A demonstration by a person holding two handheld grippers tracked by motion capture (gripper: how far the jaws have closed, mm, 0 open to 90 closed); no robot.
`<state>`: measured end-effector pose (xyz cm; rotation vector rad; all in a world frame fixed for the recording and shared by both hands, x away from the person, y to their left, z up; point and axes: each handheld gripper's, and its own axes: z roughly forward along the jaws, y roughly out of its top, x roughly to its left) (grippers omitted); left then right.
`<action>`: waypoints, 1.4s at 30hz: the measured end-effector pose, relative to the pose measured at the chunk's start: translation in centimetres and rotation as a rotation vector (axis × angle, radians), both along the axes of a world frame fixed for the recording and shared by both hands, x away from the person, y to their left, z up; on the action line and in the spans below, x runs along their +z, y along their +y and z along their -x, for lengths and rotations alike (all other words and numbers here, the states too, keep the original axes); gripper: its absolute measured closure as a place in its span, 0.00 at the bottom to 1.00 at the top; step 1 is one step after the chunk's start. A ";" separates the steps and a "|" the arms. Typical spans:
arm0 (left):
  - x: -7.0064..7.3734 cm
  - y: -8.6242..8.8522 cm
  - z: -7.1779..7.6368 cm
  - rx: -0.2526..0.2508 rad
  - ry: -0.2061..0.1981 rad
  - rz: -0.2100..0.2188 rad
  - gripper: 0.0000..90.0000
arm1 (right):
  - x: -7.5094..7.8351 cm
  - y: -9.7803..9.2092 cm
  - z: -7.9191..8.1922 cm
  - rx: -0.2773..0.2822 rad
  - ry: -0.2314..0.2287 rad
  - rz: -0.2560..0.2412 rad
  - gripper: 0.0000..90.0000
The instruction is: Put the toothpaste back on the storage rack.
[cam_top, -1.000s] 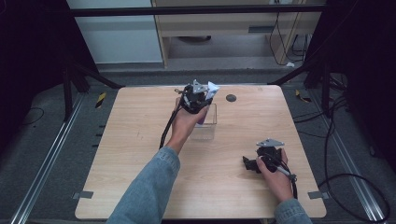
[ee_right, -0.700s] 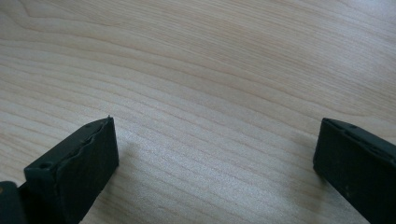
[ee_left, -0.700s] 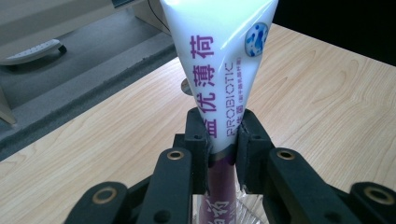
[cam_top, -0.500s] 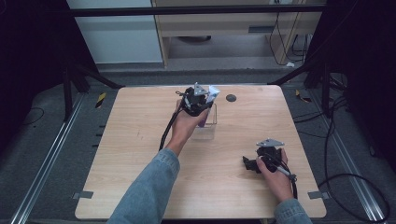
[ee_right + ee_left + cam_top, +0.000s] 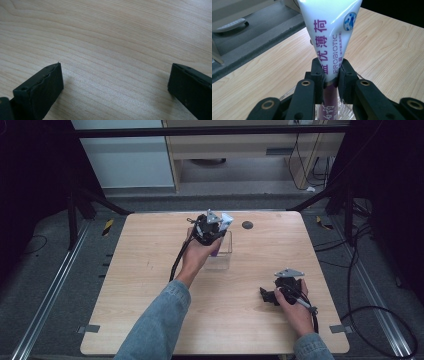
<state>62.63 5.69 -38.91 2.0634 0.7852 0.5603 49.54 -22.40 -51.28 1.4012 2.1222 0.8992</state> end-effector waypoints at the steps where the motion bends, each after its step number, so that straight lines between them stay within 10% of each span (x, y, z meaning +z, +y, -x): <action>1: 0.0 0.0 0.0 0.001 0.005 0.000 0.85 | 0.0 0.0 0.0 0.000 0.000 0.000 0.00; 42: -0.7 -1.5 -0.5 0.016 0.075 -0.054 0.83 | 0.0 0.0 0.0 0.001 -0.001 0.001 0.00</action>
